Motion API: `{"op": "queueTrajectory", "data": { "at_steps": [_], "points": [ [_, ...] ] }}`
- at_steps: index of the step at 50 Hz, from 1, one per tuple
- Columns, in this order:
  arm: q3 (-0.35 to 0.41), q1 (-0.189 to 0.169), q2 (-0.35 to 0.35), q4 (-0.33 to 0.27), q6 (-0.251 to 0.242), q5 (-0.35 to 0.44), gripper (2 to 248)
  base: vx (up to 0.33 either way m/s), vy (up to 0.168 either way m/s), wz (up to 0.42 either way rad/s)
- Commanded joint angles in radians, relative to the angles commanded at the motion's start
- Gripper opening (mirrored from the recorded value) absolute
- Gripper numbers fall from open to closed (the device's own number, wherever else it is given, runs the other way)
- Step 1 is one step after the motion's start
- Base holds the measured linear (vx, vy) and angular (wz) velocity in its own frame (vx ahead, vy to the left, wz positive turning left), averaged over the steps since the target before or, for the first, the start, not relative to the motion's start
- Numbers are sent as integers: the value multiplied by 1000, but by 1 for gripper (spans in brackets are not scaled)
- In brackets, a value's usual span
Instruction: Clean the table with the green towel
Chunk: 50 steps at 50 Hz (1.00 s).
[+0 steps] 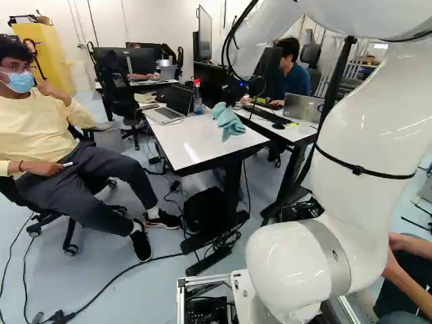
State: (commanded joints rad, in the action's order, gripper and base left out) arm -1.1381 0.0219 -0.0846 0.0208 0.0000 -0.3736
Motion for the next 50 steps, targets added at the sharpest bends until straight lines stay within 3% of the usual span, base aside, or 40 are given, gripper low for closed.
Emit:
{"op": "queueTrajectory", "data": {
  "at_steps": [50],
  "points": [
    [67, 72, 65, 0, 0, 0, 28, 0, 0, 0]
  ]
}}
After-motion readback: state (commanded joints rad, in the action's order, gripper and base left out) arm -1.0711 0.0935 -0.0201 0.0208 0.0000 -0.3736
